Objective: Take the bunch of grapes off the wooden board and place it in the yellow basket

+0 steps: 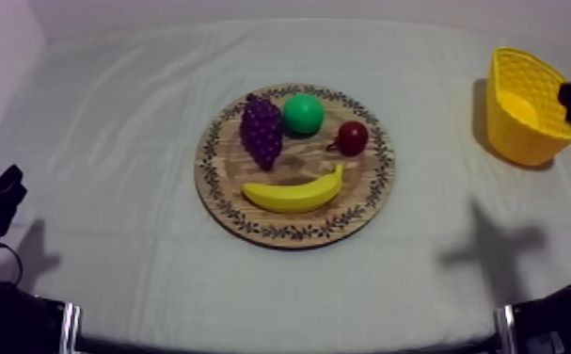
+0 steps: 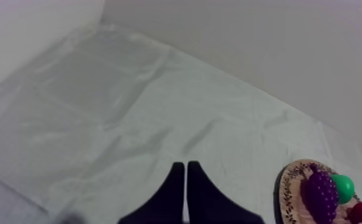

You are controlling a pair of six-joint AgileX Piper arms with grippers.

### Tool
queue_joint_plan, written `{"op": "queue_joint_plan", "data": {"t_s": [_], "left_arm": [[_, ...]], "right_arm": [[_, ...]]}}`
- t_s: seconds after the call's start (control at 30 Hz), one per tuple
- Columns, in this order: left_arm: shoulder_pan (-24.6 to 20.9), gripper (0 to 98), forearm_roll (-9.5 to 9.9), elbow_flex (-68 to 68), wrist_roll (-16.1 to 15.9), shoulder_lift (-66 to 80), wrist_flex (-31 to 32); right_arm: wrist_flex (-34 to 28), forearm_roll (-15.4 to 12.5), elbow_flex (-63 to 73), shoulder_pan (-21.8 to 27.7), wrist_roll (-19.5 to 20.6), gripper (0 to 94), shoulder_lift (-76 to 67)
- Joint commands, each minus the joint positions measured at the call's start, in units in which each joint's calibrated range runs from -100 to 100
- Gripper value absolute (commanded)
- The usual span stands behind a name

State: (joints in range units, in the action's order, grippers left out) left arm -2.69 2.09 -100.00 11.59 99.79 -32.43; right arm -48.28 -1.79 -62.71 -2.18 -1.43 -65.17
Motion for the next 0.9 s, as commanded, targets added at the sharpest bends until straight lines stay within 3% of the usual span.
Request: {"op": "queue_joint_plan", "data": {"t_s": [0.0,0.2,0.47,0.63,0.87], "left_arm": [[-0.03,0.1,-0.01,0.0,0.01,-0.05,0.01],[-0.03,0.1,-0.01,0.0,0.01,-0.05,0.01],[-0.03,0.1,-0.01,0.0,0.01,-0.05,0.01],[-0.03,0.1,-0.01,0.0,0.01,-0.05,0.01],[-0.03,0.1,-0.01,0.0,0.01,-0.05,0.01]], "right_arm": [[-5.31,-1.62,13.36,-0.09,-0.09,0.4,7.74],[-13.04,-5.95,26.03,-1.06,-1.43,0.4,18.49],[-21.76,-6.15,37.54,-8.83,0.33,0.4,33.2],[-23.2,-6.17,41.01,-13.48,1.54,0.4,41.43],[-19.69,-6.83,42.16,-17.8,3.21,0.4,51.0]]}}
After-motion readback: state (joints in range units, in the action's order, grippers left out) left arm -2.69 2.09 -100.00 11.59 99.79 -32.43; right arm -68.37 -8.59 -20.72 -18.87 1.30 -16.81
